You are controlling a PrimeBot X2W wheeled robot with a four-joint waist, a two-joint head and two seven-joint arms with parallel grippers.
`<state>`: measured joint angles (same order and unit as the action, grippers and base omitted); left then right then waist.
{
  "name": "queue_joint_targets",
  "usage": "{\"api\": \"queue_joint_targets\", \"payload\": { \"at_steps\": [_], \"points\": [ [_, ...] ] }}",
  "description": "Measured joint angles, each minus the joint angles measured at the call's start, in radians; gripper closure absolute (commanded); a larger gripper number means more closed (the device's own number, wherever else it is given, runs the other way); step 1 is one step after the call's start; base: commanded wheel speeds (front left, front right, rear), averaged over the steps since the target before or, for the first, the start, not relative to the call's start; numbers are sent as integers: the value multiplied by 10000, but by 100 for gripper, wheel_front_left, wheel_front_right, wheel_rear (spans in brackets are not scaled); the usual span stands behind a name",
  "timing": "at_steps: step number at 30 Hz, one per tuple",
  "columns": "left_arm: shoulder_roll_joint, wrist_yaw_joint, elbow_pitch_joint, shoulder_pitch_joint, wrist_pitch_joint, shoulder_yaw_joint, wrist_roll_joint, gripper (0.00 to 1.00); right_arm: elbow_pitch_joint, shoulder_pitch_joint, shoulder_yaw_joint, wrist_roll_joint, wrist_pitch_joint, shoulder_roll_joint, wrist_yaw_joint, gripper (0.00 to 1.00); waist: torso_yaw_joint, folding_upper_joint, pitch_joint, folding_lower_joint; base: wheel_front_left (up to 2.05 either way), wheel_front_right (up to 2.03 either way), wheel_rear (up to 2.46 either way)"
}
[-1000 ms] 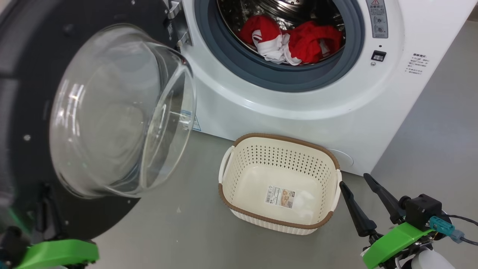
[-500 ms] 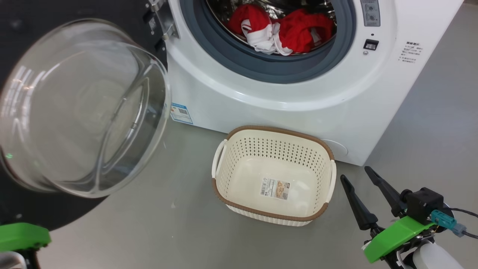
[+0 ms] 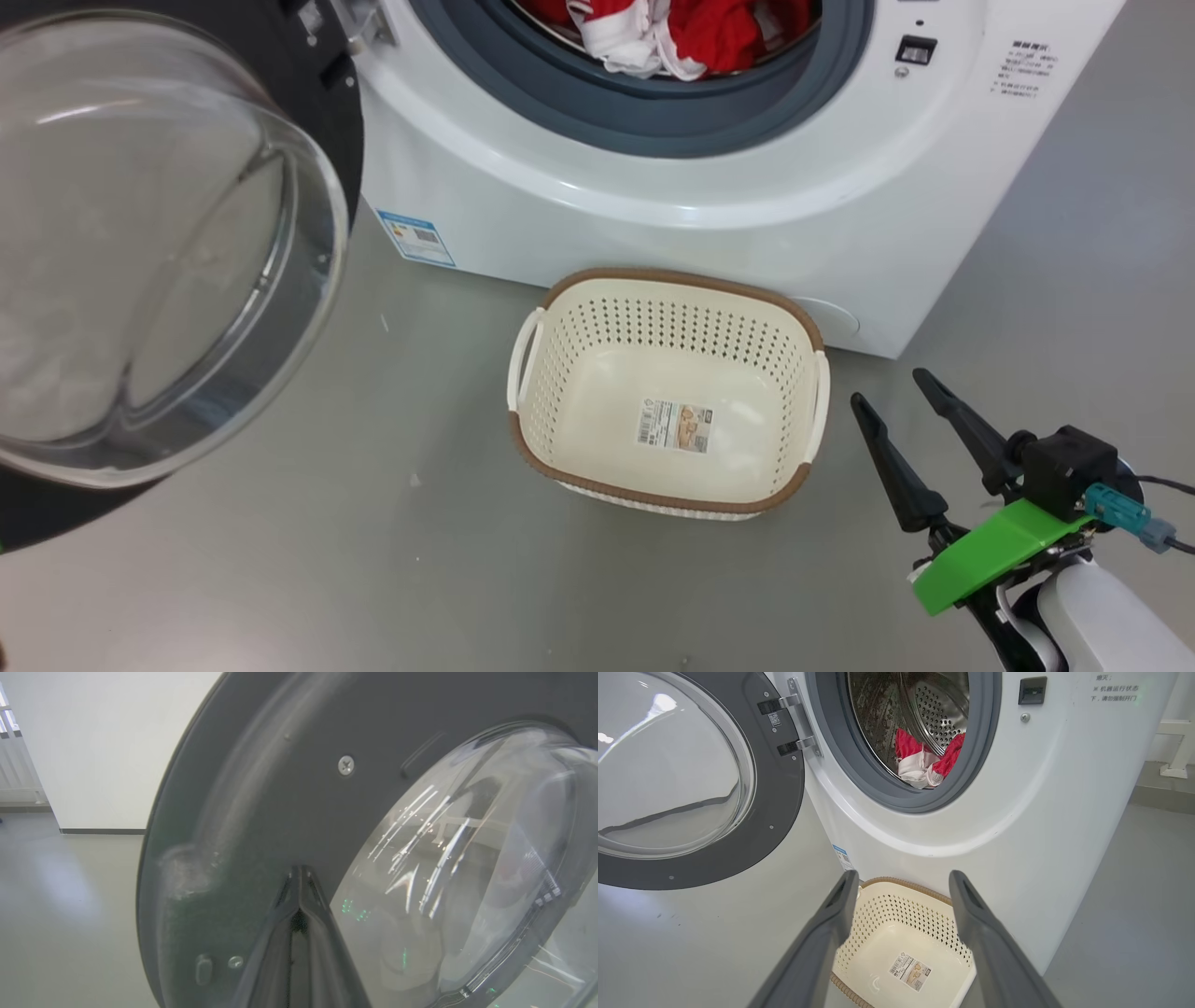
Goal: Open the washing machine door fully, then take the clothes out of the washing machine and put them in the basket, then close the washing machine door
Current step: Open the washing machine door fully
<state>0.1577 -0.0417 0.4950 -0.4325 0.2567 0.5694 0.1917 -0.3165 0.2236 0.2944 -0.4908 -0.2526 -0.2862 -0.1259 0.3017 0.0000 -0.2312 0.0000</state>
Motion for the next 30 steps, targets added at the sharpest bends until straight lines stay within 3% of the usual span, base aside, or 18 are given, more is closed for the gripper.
{"api": "queue_joint_targets", "payload": {
  "at_steps": [14, 24, 30],
  "points": [
    [721, 523, 1383, -1204, 2, 1166, -537, 100, 77, 336, 13, 0, -2, -182, 0, 0, -346, 0, -684, 0, 0, 0, 0],
    [654, 943, 1661, -1308, 2, 1363, -886, 100, 52, 367, -59, 0, 0, -165, 0, 0, -241, 0, -490, 0, 0, 0, 0],
    [307, 1223, 1427, -1188, 2, 1360, -1122, 90, 21, 361, -58, 0, 0, -109, 0, 0, -166, 0, -204, 0, 0, 0, 0]
  ]
}}
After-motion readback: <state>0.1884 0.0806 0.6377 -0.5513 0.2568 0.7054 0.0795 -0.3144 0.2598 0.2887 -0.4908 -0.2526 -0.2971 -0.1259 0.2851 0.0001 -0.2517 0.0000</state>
